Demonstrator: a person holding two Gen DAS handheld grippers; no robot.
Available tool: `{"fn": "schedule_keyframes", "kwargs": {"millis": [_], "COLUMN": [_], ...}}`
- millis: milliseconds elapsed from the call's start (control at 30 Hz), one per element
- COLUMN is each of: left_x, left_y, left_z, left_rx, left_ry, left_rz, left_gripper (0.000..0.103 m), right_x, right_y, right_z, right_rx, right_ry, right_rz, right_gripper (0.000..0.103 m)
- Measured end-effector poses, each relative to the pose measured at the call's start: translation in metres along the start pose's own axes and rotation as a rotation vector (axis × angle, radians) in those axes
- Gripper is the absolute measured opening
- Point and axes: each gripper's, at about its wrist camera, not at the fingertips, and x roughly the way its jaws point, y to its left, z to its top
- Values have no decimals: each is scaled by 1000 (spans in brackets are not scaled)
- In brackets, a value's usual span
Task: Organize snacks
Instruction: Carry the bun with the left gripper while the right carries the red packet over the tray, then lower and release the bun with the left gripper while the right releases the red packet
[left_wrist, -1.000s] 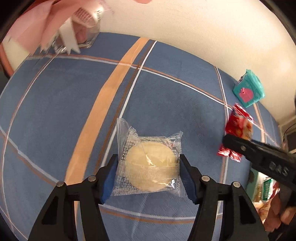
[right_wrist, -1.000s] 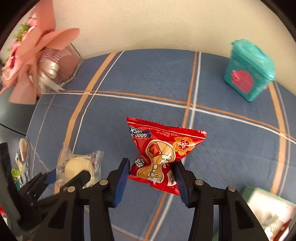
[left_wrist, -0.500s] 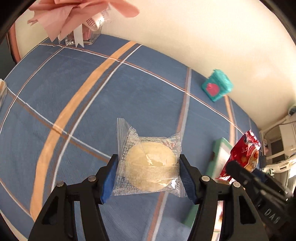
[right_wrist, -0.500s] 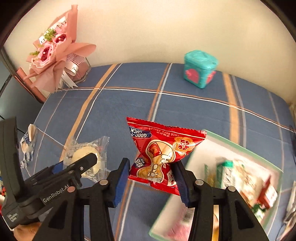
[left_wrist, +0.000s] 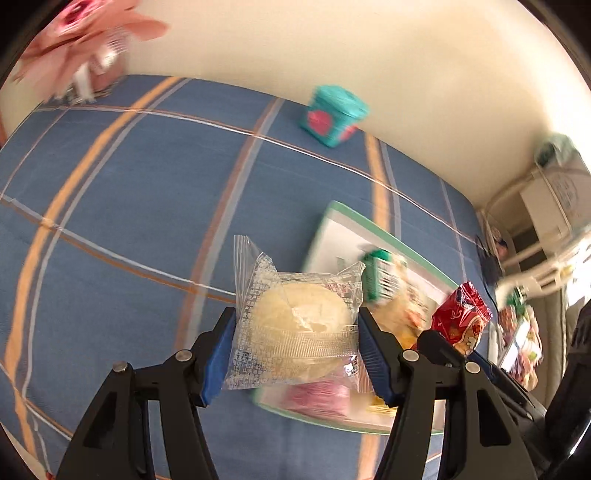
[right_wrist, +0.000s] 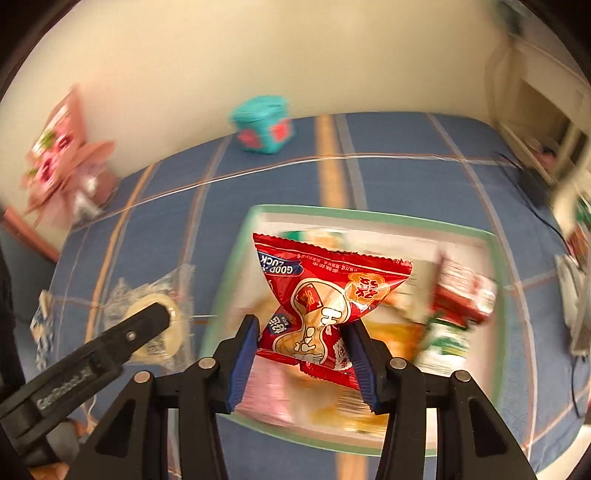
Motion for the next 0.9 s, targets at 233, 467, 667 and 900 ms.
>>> {"fn": "schedule_keyframes", "kwargs": {"millis": [233, 467, 667, 900], "left_x": [10, 22, 25, 14], "left_y": [-56, -79, -72, -61], "left_z": [-11, -22, -21, -22], "left_rx": [114, 171, 125, 102], "left_ry": [3, 36, 51, 27], "left_rz": [-25, -46, -84, -102], "left_gripper": [65, 65, 72, 80], "right_x": [-5, -4, 1, -3], "right_y": [-66, -89, -90, -89], "right_z": [0, -1, -5, -8], "right_rx": [133, 181, 184, 182], "right_ry": [-9, 3, 11, -4], "right_rz": [-23, 1, 3, -3], "right_gripper": [51, 53, 55, 67]}}
